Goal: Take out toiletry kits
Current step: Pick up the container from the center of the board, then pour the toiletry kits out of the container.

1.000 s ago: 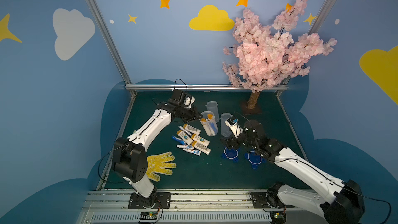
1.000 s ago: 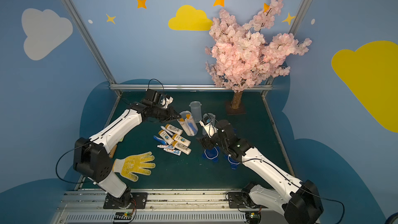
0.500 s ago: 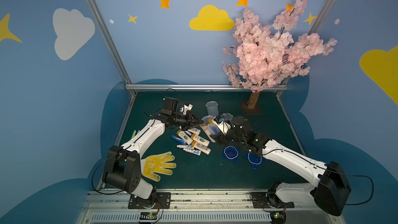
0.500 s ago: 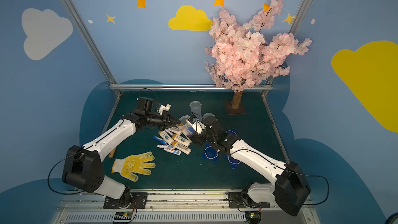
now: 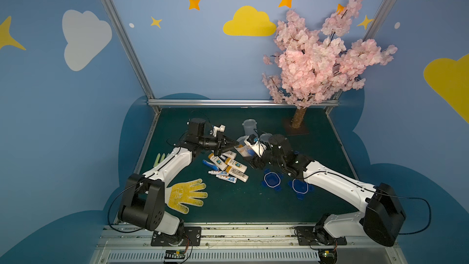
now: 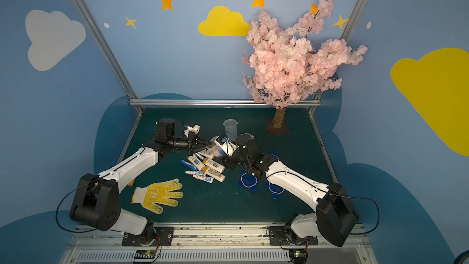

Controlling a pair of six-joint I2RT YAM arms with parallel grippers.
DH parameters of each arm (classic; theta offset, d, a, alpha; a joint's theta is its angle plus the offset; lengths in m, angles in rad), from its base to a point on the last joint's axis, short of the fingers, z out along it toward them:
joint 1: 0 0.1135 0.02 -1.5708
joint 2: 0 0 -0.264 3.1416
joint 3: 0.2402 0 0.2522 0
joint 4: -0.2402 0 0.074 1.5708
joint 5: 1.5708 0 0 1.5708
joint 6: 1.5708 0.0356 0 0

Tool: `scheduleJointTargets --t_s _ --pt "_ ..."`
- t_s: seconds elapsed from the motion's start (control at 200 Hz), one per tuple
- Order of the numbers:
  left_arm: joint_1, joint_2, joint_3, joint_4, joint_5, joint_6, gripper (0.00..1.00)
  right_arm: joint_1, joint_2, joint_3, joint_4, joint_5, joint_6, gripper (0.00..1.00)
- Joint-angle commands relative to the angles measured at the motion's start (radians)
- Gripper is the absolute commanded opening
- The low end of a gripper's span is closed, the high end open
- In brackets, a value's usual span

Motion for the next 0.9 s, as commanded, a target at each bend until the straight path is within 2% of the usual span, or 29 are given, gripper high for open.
scheduleJointTargets --t_s 0.0,0.06,0.18,0.25,0.285,0.375,0.486,0.661,0.811,0.896 --pt "-0.008 0.007 -0.006 0.191 0.111 -0.083 0.02 0.003 -0.009 0.023 -0.012 -0.024 0.043 0.41" --pt "-0.009 0.012 -0.01 0.193 0.114 -0.083 0.02 0.002 -0.014 0.028 -0.044 -0.023 0.046 0.31" --pt "-0.01 0.014 -0.015 0.184 0.114 -0.069 0.02 0.002 -0.029 0.036 -0.101 -0.016 0.071 0.27" --pt "-0.01 0.013 -0.007 0.114 0.105 -0.018 0.03 0.001 -0.04 0.034 -0.124 -0.002 0.102 0.26" --pt "-0.008 0.013 -0.002 0.052 0.09 0.02 0.08 0.002 -0.046 0.032 -0.137 0.006 0.127 0.26" --pt "0.008 0.003 -0.003 -0.068 0.038 0.101 0.29 0.001 -0.063 0.041 -0.212 0.018 0.162 0.26" --pt "0.058 -0.04 -0.026 -0.159 -0.058 0.157 0.41 -0.004 -0.07 0.068 -0.34 0.012 0.185 0.26" --pt "0.117 -0.147 -0.018 -0.324 -0.237 0.263 0.42 -0.017 -0.002 0.147 -0.567 -0.012 0.236 0.25" --pt "0.117 -0.214 0.033 -0.459 -0.371 0.358 0.42 -0.021 0.165 0.294 -0.816 -0.028 0.25 0.23" --pt "0.117 -0.242 0.049 -0.505 -0.417 0.391 0.42 -0.024 0.296 0.425 -0.978 -0.048 0.196 0.21"
